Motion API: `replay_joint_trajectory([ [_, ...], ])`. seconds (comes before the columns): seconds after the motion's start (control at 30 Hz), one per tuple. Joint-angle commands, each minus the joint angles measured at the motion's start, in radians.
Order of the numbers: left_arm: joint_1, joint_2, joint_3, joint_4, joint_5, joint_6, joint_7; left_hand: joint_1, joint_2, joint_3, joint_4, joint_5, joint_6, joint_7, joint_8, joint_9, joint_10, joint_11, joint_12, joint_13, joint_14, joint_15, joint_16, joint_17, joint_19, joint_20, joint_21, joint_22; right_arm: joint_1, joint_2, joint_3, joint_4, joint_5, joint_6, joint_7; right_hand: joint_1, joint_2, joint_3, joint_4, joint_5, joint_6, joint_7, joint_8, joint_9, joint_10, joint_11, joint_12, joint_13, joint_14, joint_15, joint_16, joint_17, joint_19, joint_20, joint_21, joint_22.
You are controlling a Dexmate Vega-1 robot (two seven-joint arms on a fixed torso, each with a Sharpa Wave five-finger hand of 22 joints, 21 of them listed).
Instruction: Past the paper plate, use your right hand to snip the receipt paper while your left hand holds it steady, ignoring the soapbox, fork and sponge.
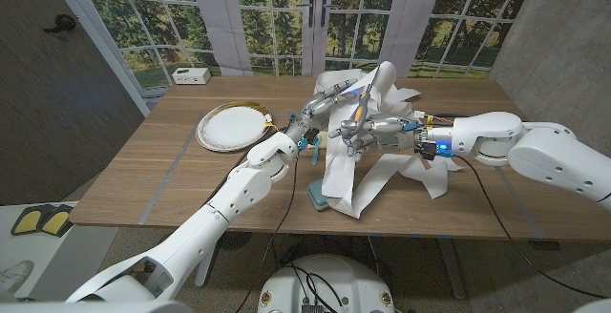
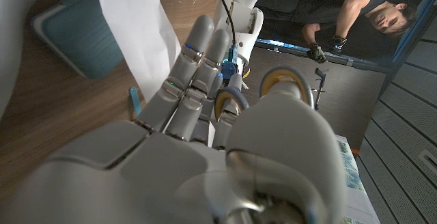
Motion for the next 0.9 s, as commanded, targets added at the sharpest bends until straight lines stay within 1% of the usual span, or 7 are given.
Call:
replay_joint_trajectory([
  [0.03, -0.003, -0.002, 0.003, 0.007, 0.001, 0.001, -0.004, -0.007, -0.002, 0.009, -0.002, 0.005, 0.006, -0.003, -0.003, 0.004, 0.011, 0.003, -0.005, 0.000, 0.009, -0.103, -0.002, 0.005, -0.003, -0.038, 0.005, -0.001, -0.007, -0.003, 0.008, -0.005, 0.006, -0.006, -0.018, 0.026, 0.003, 0.004, -0.010, -0.005, 0.068, 0.016, 0.019, 0.011, 0.177, -0.142, 0.054, 0.002, 0.013, -0.070, -0.006, 0.000, -0.009, -0.036, 0.012, 0.008],
  [0.23, -0.005, -0.002, 0.003, 0.009, 0.002, 0.001, -0.006, -0.007, -0.002, 0.009, -0.002, 0.005, 0.007, -0.002, -0.003, 0.004, 0.010, 0.002, -0.006, 0.002, 0.008, -0.104, -0.004, 0.004, -0.004, -0.038, 0.007, -0.001, -0.004, -0.001, 0.007, -0.010, -0.001, -0.007, -0.028, 0.062, 0.016, 0.021, -0.029, -0.011, 0.140, -0.008, 0.049, 0.031, 0.248, -0.163, 0.068, -0.010, 0.030, -0.078, -0.003, 0.002, -0.014, -0.047, 0.029, 0.018],
  [0.43, -0.004, -0.001, 0.001, 0.008, 0.002, -0.001, -0.006, -0.008, -0.001, 0.010, -0.002, 0.004, 0.006, -0.001, -0.004, 0.004, 0.010, 0.002, -0.006, 0.002, 0.009, -0.103, -0.004, 0.004, -0.005, -0.037, 0.008, -0.001, -0.001, 0.001, 0.007, -0.016, 0.001, -0.019, -0.045, 0.114, 0.034, 0.049, -0.057, -0.014, 0.170, -0.026, 0.064, 0.053, 0.268, -0.187, 0.087, 0.016, 0.039, -0.081, -0.002, 0.010, -0.026, -0.057, 0.048, 0.031],
  [0.53, -0.004, 0.000, 0.000, 0.007, 0.001, 0.001, -0.007, -0.008, -0.001, 0.010, -0.002, 0.004, 0.005, -0.001, -0.004, 0.004, 0.010, 0.002, -0.006, 0.003, 0.009, -0.104, -0.005, 0.004, -0.006, -0.037, 0.008, -0.001, -0.003, -0.002, 0.010, -0.021, 0.004, -0.025, -0.058, 0.176, 0.054, 0.089, -0.090, -0.018, 0.178, -0.039, 0.071, 0.074, 0.260, -0.198, 0.096, 0.040, 0.044, -0.084, 0.005, 0.026, -0.044, -0.064, 0.065, 0.045],
  [0.63, -0.003, 0.001, 0.000, 0.006, 0.001, -0.001, -0.008, -0.008, -0.002, 0.010, -0.002, 0.004, 0.005, -0.001, -0.004, 0.004, 0.010, 0.001, -0.006, 0.005, 0.009, -0.104, -0.005, 0.004, -0.006, -0.037, 0.009, -0.001, -0.016, -0.003, 0.022, -0.028, 0.014, -0.022, -0.075, 0.257, 0.075, 0.166, -0.127, -0.042, 0.228, -0.058, 0.103, 0.120, 0.283, -0.205, 0.130, 0.088, 0.056, -0.081, 0.012, 0.049, -0.062, -0.073, 0.095, 0.053],
  [0.73, -0.002, 0.002, -0.002, 0.005, 0.000, -0.002, -0.007, -0.008, -0.002, 0.010, -0.002, 0.004, 0.005, -0.001, -0.004, 0.004, 0.011, 0.002, -0.006, 0.004, 0.010, -0.103, -0.005, 0.005, -0.007, -0.037, 0.010, -0.001, -0.030, -0.006, 0.037, -0.033, 0.018, -0.010, -0.086, 0.282, 0.071, 0.211, -0.134, -0.063, 0.241, -0.058, 0.123, 0.166, 0.290, -0.212, 0.141, 0.109, 0.067, -0.082, 0.011, 0.059, -0.069, -0.077, 0.119, 0.054],
  [0.9, 0.000, 0.003, -0.004, 0.002, -0.001, -0.002, -0.005, -0.008, -0.002, 0.010, -0.002, 0.004, 0.007, 0.000, -0.004, 0.004, 0.011, 0.000, -0.007, 0.004, 0.010, -0.104, -0.006, 0.004, -0.008, -0.037, 0.011, -0.001, -0.047, -0.012, 0.057, -0.042, 0.028, -0.002, -0.101, 0.283, 0.064, 0.256, -0.129, -0.081, 0.238, -0.058, 0.143, 0.231, 0.290, -0.212, 0.153, 0.138, 0.073, -0.082, 0.005, 0.069, -0.081, -0.077, 0.152, 0.048],
])
